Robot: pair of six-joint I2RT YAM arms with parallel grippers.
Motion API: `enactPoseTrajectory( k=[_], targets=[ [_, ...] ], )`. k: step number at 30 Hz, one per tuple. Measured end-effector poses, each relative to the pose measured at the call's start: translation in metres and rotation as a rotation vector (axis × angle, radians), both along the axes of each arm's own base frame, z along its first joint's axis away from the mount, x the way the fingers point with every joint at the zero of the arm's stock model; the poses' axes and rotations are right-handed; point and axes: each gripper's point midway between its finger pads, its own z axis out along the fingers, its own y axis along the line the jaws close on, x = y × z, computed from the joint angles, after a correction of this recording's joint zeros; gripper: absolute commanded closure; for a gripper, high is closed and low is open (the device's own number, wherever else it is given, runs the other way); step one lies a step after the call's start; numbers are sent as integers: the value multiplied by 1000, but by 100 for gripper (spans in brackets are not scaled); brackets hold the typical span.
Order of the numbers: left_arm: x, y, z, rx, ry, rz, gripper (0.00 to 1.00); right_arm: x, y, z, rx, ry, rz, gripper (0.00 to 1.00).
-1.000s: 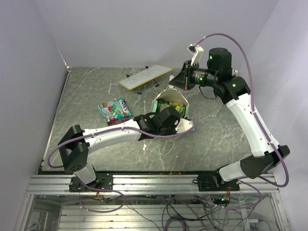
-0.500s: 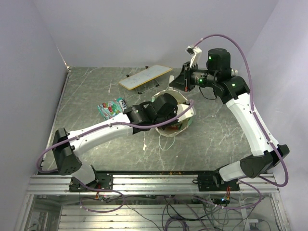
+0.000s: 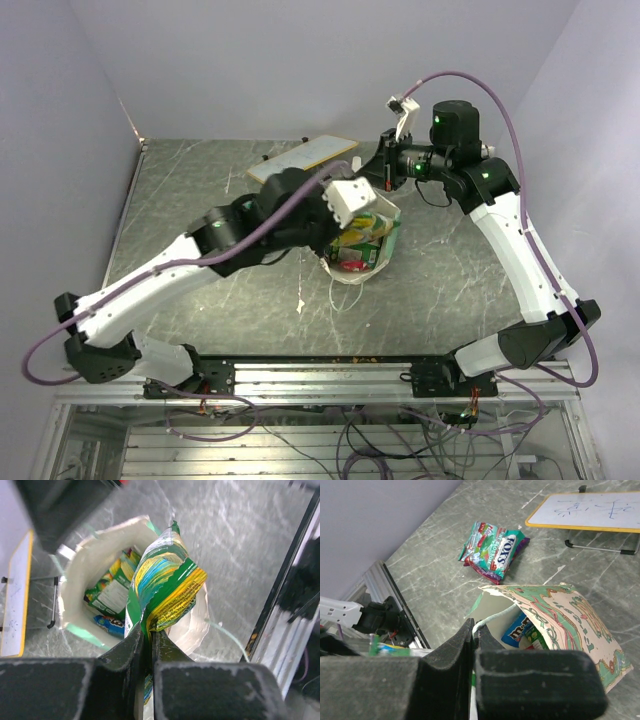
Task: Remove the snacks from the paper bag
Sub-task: Take out the snack from the paper bag, then place the snack at the center of the board.
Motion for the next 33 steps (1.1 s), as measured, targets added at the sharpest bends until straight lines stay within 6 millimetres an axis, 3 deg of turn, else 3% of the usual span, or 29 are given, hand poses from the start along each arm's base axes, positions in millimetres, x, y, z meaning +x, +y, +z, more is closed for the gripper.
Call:
enactPoseTrajectory(
  k=[4, 9, 15, 21, 23, 26, 29, 33],
  targets=[
    [-10, 19, 48, -146, 6, 48, 93, -1, 1, 0, 3, 1, 6, 100],
    [-19, 59, 98, -303, 22, 172, 93, -2, 1, 1, 6, 3, 11, 100],
    [-16, 127, 136, -433, -24, 404, 93, 0, 0, 1, 5, 2, 4, 100],
    [5, 186, 154, -428, -135, 682, 93, 2, -3, 1, 6, 5, -11, 100],
    [16, 193, 148, -346, -190, 755, 93, 3, -4, 0, 6, 6, -12, 100],
    [44, 193, 112, -127, -265, 826, 93, 3, -4, 0, 6, 6, -16, 100],
    [85, 200, 41, 160, -281, 866, 93, 4, -5, 0, 6, 11, -22, 100],
    [111, 225, -54, 453, -263, 861, 93, 6, -7, 0, 9, 19, -37, 100]
  ],
)
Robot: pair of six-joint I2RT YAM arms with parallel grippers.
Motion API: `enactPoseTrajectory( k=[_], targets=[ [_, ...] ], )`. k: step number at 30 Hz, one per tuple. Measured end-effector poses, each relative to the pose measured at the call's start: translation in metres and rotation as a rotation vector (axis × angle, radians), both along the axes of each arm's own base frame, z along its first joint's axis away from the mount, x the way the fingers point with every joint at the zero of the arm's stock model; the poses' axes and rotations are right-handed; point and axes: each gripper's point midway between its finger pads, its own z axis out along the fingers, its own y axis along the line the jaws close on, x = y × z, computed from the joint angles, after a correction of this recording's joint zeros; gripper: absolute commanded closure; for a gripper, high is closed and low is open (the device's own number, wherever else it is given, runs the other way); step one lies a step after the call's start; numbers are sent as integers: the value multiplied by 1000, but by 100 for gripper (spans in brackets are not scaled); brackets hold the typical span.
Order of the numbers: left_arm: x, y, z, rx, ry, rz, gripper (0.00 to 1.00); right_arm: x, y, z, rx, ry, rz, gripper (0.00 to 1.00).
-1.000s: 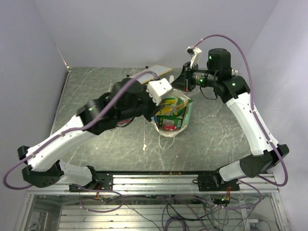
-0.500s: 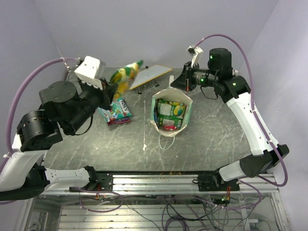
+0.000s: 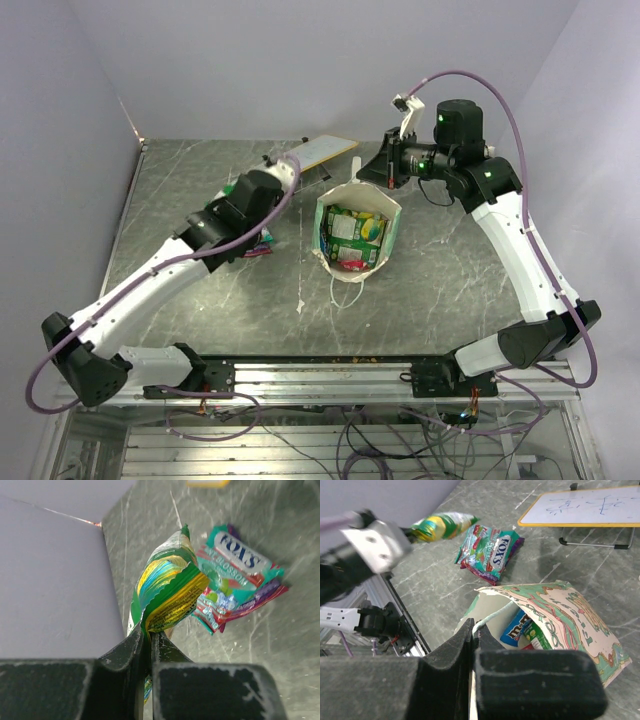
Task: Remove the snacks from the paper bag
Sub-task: Place the snack at the center of the board.
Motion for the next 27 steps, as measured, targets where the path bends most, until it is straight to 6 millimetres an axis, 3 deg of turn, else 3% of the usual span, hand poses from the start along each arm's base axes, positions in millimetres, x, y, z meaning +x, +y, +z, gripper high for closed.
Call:
enactPoseTrajectory(
  k=[2, 4, 14, 17, 23, 27],
  targets=[
    [3, 13, -30, 74, 48, 12, 93, 0, 0, 0, 4, 6, -5, 100],
    [8, 20, -47, 101, 72, 10, 93, 0, -1, 0, 8, 14, -10, 100],
    [55, 32, -82, 147, 73, 108, 93, 0, -2, 2, 20, 30, -26, 100],
    [62, 61, -93, 141, 94, 224, 93, 0, -2, 2, 24, 34, -29, 100],
    [72, 138, -107, 112, 138, 575, 93, 0, -1, 4, 33, 36, -23, 100],
    [60, 163, -135, 103, 198, 715, 93, -1, -1, 4, 35, 37, -18, 100]
  ],
)
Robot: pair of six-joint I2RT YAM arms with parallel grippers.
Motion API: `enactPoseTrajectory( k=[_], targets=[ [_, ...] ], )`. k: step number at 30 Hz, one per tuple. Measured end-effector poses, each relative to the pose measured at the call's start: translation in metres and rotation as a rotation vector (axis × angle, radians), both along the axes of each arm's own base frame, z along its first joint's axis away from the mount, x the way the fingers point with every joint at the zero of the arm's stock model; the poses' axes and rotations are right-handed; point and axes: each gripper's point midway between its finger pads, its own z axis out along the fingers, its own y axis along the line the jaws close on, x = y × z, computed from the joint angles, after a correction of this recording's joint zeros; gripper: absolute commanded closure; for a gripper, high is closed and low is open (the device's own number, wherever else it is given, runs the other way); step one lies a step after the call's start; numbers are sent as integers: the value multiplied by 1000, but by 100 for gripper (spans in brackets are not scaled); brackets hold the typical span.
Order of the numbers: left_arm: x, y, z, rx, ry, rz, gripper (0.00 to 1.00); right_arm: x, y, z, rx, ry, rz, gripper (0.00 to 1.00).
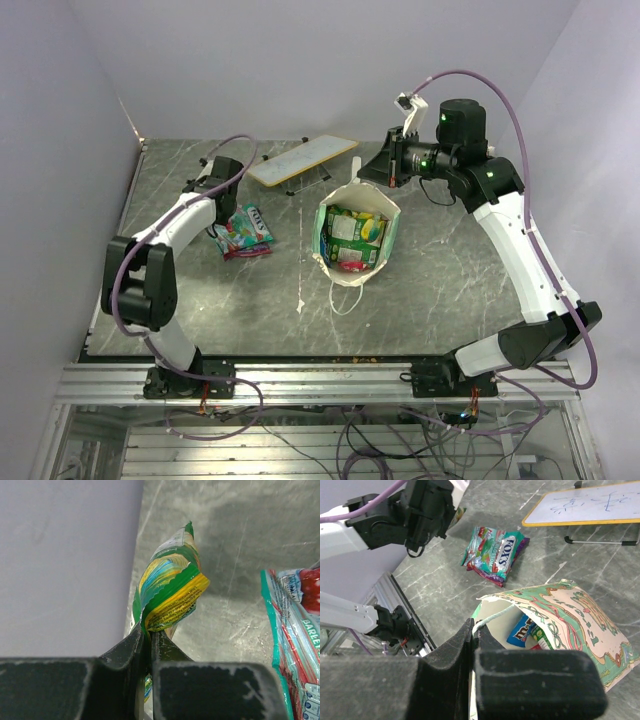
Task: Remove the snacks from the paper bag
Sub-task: Place the snack at the center of the board.
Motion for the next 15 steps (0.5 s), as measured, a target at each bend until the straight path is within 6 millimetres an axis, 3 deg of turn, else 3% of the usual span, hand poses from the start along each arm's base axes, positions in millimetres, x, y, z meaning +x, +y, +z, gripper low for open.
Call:
enactPoseTrajectory(
  k=[6, 15],
  targets=[
    [-15, 9, -38, -39, 80, 97, 93, 0, -1, 0, 2, 1, 0, 100],
    [-33, 2, -65, -132, 127, 149, 93, 0, -2, -3, 7, 7, 8, 100]
  ],
)
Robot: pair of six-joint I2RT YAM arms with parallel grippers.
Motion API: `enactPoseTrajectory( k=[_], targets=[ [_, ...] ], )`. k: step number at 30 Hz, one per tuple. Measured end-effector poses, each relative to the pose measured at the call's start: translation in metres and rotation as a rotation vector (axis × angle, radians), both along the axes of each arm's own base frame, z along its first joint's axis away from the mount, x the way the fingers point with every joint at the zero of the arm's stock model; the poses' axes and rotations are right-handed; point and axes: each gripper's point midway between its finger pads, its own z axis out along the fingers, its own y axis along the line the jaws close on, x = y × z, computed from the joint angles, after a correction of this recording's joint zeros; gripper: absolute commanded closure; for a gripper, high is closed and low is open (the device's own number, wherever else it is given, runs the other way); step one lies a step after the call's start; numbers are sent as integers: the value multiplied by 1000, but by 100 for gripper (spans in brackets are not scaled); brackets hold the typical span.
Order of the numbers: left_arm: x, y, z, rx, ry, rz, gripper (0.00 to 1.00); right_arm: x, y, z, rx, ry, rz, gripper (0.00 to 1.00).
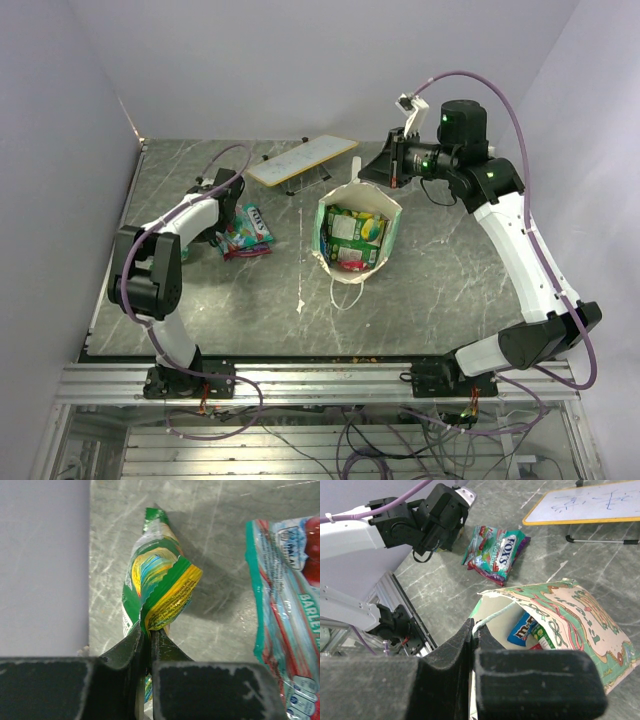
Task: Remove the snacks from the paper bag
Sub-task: Place the snack at the center of the board.
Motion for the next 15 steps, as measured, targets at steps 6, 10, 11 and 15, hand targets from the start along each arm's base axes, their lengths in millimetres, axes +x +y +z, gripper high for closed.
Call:
enactPoseTrajectory(
  k=[6, 10, 11, 15],
  targets=[
    [-3, -13, -21, -92, 30, 13, 84, 1, 0, -1, 2, 0, 2, 100],
    [-6, -22, -26, -157, 49, 24, 60, 1, -1, 0, 4, -3, 1, 100],
    [-7, -25, -25, -186, 41, 28, 45, 1, -1, 0, 4, -2, 1, 100],
    [-10, -41, 1, -333, -52, 45, 8, 1, -1, 0, 8, -2, 0, 100]
  ],
)
